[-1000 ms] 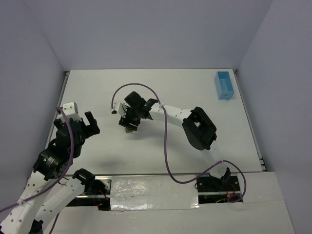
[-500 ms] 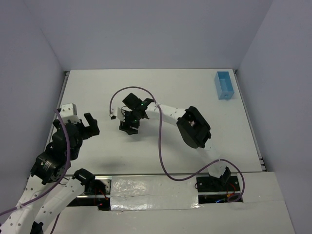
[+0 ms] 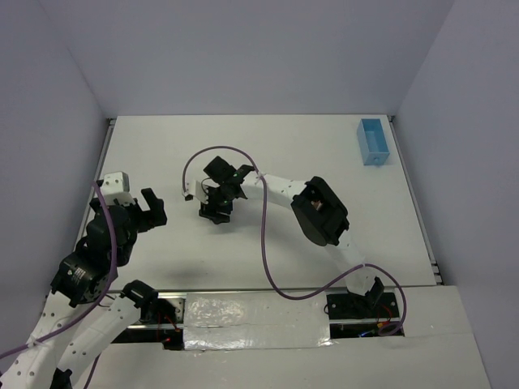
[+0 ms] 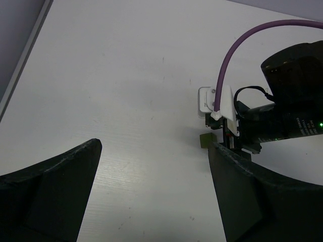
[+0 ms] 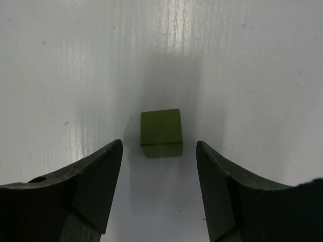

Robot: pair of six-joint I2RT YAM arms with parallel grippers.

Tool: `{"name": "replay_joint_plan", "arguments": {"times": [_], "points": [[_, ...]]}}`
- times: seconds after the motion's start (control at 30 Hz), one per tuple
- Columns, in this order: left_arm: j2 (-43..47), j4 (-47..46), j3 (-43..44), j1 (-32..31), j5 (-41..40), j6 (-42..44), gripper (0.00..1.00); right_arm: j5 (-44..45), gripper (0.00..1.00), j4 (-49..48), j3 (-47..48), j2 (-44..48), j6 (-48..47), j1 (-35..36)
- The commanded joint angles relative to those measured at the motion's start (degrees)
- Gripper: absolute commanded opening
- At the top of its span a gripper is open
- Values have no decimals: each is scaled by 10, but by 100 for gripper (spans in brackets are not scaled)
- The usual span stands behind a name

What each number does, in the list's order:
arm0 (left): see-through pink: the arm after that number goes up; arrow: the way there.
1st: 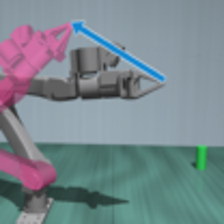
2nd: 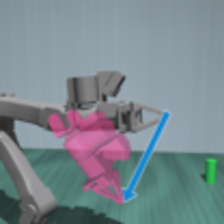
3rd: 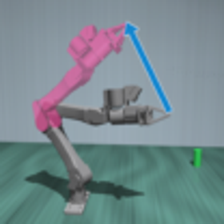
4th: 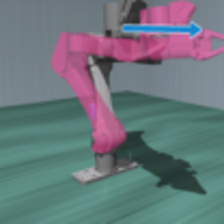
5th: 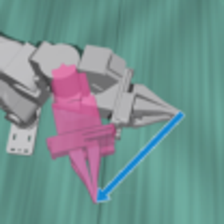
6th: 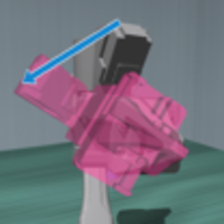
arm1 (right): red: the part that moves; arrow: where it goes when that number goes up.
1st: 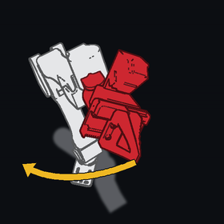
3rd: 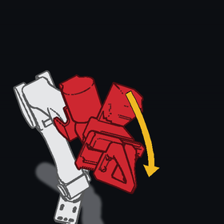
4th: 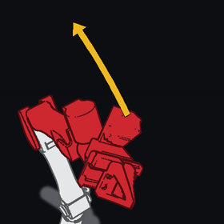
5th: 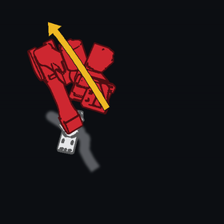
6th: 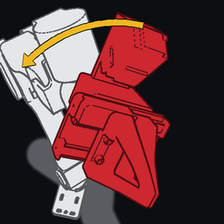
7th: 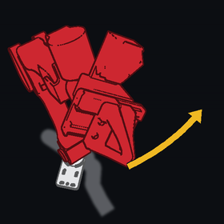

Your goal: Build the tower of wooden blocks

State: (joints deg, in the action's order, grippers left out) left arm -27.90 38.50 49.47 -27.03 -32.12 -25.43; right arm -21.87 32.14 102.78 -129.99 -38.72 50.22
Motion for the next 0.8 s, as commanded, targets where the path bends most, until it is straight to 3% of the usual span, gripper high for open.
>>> {"name": "replay_joint_plan", "arguments": {"times": [0.0, 0.2, 0.37, 0.77], "points": [[10, -29, -1, 3, 7, 13, 99, -9, 67, -23, 5, 5, -7, -3], [11, -29, -1, 2, 9, 14, 100, 1, 61, -25, 17, -7, -12, -3], [12, -31, -2, 3, 13, 15, 99, 1, 46, -16, 29, -14, -12, -3], [12, -33, -2, 3, 18, 17, 99, -10, 28, -37, 15, 7, 16, -4]]}}
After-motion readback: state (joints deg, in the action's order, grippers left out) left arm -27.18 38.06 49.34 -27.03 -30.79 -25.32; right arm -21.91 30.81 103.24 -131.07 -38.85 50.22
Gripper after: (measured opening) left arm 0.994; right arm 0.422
